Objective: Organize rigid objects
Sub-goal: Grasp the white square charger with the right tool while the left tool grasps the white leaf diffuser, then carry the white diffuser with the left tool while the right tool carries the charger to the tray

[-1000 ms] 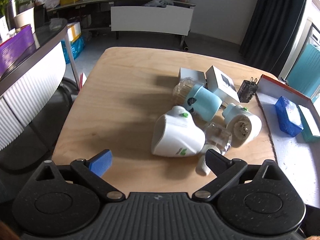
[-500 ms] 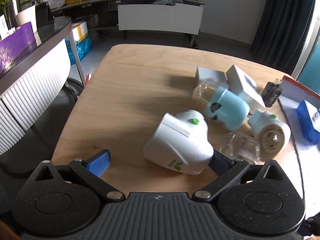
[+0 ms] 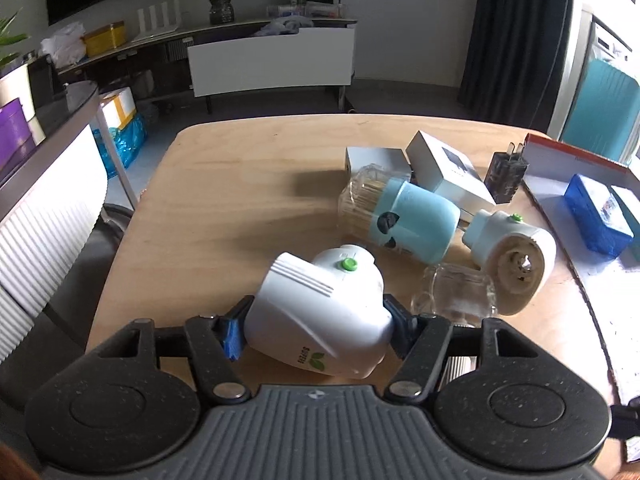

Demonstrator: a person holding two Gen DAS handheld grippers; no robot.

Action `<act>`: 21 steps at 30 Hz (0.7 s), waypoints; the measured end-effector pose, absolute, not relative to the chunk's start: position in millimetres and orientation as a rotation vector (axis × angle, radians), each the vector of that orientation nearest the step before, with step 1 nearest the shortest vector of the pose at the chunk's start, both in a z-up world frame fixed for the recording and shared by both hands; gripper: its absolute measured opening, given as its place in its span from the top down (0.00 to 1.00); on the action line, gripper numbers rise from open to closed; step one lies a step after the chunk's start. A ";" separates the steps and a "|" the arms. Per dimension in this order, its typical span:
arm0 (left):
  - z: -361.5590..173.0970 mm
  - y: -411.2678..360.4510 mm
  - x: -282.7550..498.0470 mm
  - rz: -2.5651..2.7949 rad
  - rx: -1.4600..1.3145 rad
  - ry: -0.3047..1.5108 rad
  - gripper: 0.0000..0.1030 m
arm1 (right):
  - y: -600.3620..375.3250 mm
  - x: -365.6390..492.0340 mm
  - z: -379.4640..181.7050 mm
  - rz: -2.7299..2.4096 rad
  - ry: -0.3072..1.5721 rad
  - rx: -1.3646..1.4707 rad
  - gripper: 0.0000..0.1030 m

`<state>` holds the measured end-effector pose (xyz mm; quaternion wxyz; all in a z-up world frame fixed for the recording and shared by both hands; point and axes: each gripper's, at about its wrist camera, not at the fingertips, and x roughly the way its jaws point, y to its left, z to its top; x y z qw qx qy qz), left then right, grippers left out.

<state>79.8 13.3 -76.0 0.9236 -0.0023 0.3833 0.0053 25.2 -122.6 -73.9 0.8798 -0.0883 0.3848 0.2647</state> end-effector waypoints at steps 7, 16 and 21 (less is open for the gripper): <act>-54.1 14.8 58.6 0.015 -0.073 0.744 0.35 | -132.0 23.6 -60.2 0.522 0.751 -0.154 0.50; -26.4 4.2 30.8 0.015 -0.140 0.699 0.35 | -153.9 25.4 -38.6 0.459 0.685 -0.099 0.50; -22.8 -3.4 26.1 0.008 -0.143 0.696 0.35 | -168.4 26.4 -29.2 0.422 0.665 -0.072 0.50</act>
